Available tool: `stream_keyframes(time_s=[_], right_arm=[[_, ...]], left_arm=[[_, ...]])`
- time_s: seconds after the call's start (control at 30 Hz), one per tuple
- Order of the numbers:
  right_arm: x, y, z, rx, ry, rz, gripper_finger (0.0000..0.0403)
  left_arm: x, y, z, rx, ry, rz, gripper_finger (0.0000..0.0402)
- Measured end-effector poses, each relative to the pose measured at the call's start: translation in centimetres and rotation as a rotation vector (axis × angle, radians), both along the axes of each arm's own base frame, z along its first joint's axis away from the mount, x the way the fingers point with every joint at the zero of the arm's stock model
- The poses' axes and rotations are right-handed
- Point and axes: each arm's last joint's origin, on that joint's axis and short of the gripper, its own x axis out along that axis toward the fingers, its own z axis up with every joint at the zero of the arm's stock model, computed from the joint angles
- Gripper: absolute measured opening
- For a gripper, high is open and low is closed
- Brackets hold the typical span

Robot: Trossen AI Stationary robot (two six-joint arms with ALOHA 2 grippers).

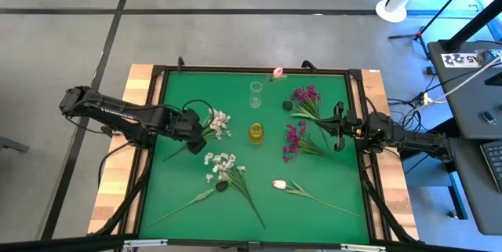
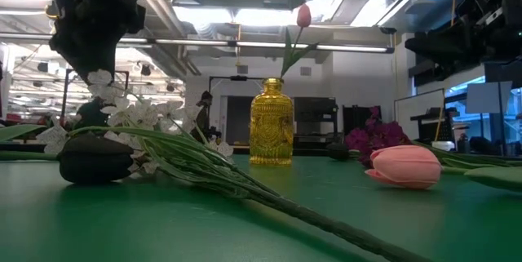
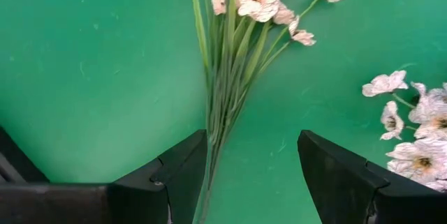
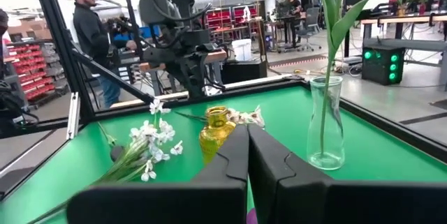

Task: Sort flowers into vase by color
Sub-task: Put the top white flowers into the transparent vase

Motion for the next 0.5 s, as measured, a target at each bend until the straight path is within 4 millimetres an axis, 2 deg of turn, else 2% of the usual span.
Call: stream_keyframes(time_s=[0.27, 0.5], right_arm=[[0.0, 0.0, 0.0, 0.0, 0.002, 0.0, 0.0001], [0.0, 0.1, 0.0, -0.003, 0.003, 0.026, 0.0001]], left_arm=[[0.0, 0.2, 0.0, 0.02, 0.008, -0.006, 0.022], [0.6, 2.0, -0.5, 0.022, 0.05, 0.003, 0.022]])
